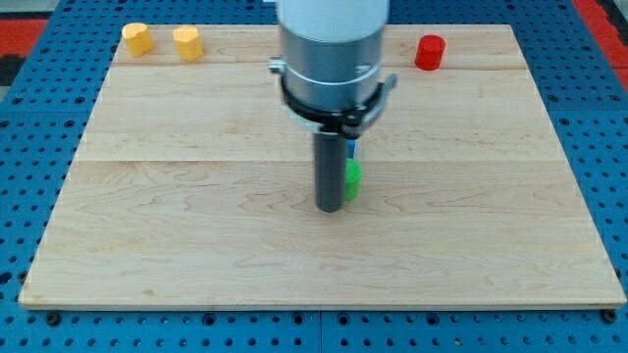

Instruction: Place the red star diagonally below the yellow heart

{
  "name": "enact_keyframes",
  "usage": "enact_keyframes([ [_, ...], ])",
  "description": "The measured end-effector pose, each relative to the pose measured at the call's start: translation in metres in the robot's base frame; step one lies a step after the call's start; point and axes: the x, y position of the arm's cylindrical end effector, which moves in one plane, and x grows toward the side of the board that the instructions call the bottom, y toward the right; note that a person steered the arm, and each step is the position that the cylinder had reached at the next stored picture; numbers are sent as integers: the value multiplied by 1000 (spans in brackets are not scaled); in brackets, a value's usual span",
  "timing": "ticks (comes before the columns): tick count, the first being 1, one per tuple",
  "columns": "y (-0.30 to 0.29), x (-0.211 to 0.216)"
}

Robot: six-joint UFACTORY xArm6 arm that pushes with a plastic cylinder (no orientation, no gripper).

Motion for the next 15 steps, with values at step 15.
enact_keyframes([
  [15,-51,-315],
])
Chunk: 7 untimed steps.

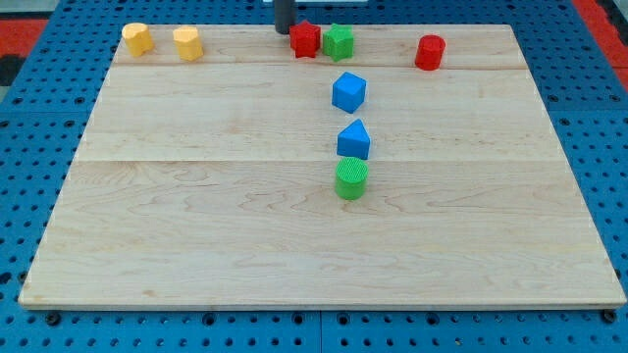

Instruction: Place the red star diagonally below the yellow heart

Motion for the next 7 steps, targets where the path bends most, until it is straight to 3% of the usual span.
enact_keyframes([
  [3,60,1],
  [7,15,22],
])
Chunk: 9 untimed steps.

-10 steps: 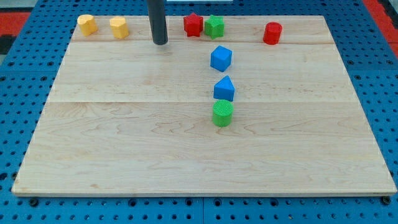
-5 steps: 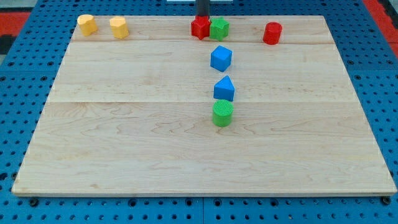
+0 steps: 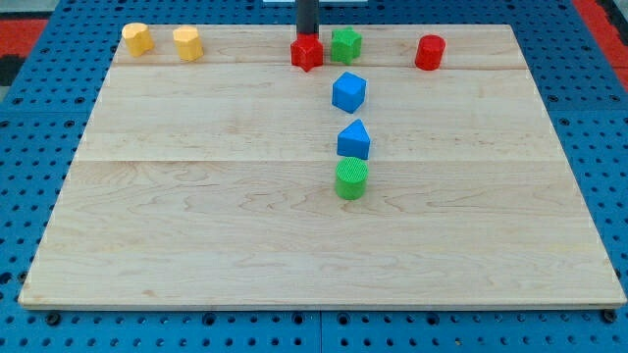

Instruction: Place the red star diagonally below the yellow heart

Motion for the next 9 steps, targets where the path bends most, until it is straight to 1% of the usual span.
enact_keyframes([
  [1,8,5],
  [2,34,9],
  [3,28,33],
  [5,-29,59],
  [6,-57,60],
  [7,-73,62],
  [8,-117,72],
  [9,-149,72],
])
